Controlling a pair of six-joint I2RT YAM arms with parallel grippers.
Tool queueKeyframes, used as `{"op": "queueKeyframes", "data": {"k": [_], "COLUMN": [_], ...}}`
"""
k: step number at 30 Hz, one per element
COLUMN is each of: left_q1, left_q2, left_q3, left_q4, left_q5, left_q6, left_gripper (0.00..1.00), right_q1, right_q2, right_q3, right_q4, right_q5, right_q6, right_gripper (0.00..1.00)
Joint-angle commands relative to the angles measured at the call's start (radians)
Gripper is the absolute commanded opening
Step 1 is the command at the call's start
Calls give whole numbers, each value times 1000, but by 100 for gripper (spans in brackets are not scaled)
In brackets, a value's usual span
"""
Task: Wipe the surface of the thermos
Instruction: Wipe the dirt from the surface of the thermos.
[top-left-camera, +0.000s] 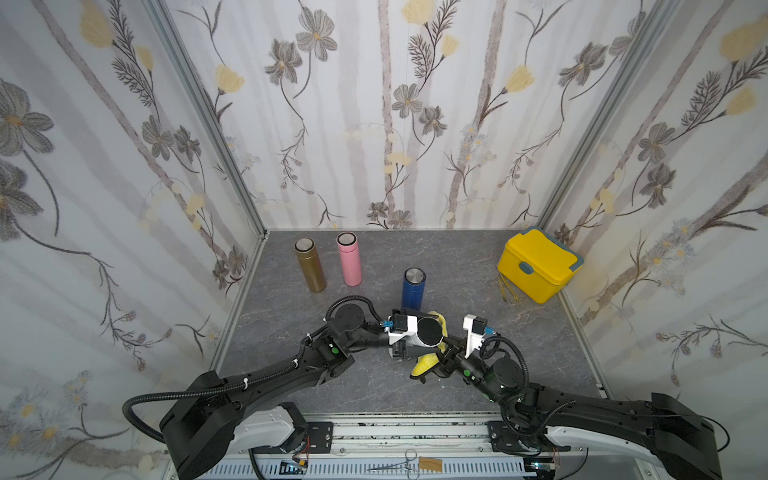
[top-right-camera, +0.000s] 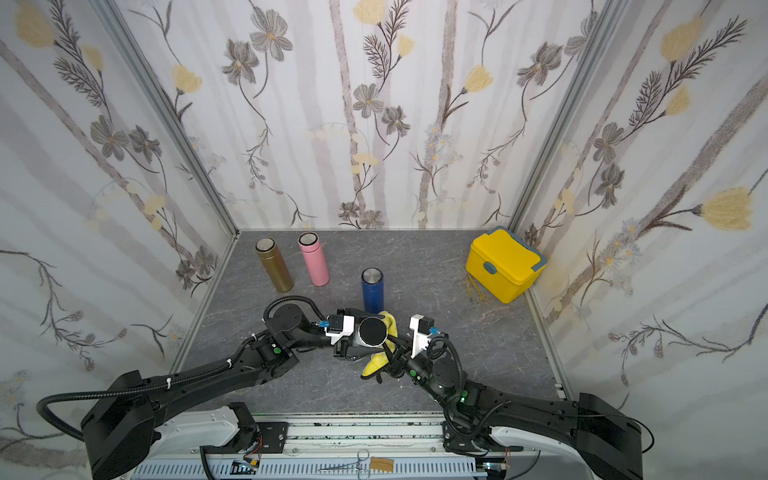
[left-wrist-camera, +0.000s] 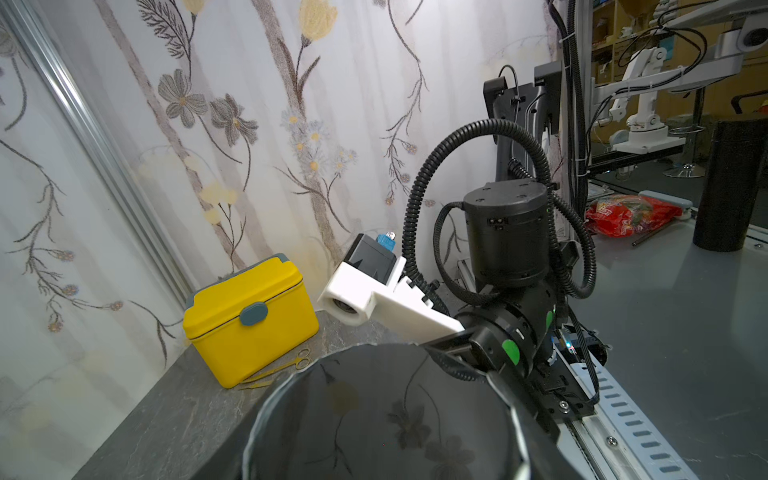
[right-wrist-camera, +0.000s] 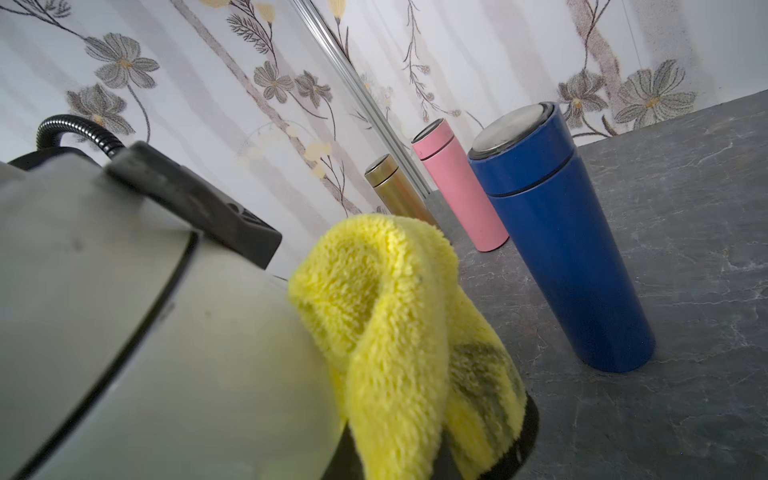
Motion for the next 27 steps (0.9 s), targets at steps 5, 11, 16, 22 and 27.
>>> {"op": "queueKeyframes", "data": {"k": [5, 11, 16, 22, 27], "left_q1": [5, 16, 34, 42, 46], "left_q2": [-29, -28, -3, 22, 21], "left_q3": [-6, -7, 3, 18, 13], "left_q4": [51, 37, 40, 41, 50], "left_q5": [-14, -9, -4, 21, 5], "left_q6": [23, 44, 52, 64, 72], "left_gripper": [0, 0, 0, 0, 0], "right_q1": [6, 5, -28, -31, -34], "right_q2": [-83, 8, 46, -64, -33], "right_q3": [177, 0, -67, 106, 55], "right_q4": [-49, 139, 239, 43, 106], "right_q5": [-216, -195, -211, -260, -263], "right_q6": [-38, 41, 76, 3, 17], "right_gripper": [0, 0, 0, 0, 0]}}
